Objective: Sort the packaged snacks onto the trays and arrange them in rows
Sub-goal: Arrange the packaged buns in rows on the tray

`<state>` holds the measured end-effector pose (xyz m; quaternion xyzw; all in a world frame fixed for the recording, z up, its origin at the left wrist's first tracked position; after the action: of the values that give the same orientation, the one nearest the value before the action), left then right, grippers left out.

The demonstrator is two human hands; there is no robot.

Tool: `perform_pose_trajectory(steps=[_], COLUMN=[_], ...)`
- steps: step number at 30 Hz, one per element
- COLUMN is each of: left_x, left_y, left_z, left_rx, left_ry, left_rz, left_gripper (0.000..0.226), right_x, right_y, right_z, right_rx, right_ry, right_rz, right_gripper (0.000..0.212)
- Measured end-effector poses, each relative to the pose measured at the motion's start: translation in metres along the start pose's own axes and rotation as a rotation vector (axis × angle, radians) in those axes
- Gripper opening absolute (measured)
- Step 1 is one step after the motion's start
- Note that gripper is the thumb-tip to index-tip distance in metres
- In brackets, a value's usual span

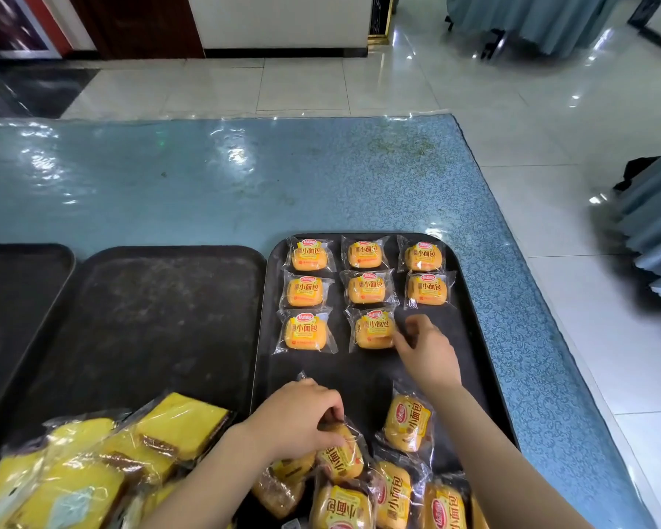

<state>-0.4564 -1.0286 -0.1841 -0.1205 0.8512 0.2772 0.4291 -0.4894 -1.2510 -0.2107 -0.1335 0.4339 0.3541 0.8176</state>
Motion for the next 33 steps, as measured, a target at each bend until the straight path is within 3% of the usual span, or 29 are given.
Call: perform_pose_trajectory(steps=[4, 8, 14, 20, 29, 33], left_x=[-0.001, -0.004, -0.025, -0.047, -0.056, -0.039], left_y=[0.004, 0.01, 0.023, 0.029, 0.018, 0.01], left_z=[0.004, 0.008, 0.012, -0.003, -0.046, -0.051], left_rx=[-0.028, -0.062, -0.107, -0.021, 0.137, 0.018], left_ry=[0.04, 0.113, 0.327, 0.472, 0.579, 0.654], left_rz=[0.002, -0.019, -0.174, -0.313, -0.341, -0.346], left_gripper=[0.029, 0.024, 0.019, 0.017, 0.02, 0.039], right_x=[-0.011, -0.014, -0.012, -0.03, -0.048, -0.046], right_y=[0.027, 0.074, 0.13, 0.149, 0.154, 0.145], right_z=[0.001, 0.01, 0.019, 0.043, 0.055, 0.025], right_rx=[-0.082, -0.176, -0.057, -0.095, -0.178, 0.009], right_ry=[-0.086, -0.172, -0.428, -0.514, -0.424, -0.588], right_rz=[0.012, 0.143, 0.312, 0.252, 0.23, 0.246], right_gripper=[0.03, 0.021, 0.01, 0.038, 0.038, 0.035])
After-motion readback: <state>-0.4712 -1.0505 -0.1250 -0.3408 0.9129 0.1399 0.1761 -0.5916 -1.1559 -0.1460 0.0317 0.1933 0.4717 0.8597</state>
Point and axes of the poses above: each hand's wrist, its own y-axis away from the middle knuckle, its own x-axis out of the palm, z = x × y, the point moved 7 cm from there along -y, towards the middle knuckle, and after that the axes turned 6 degrees about -z, right-handed, at the moved point
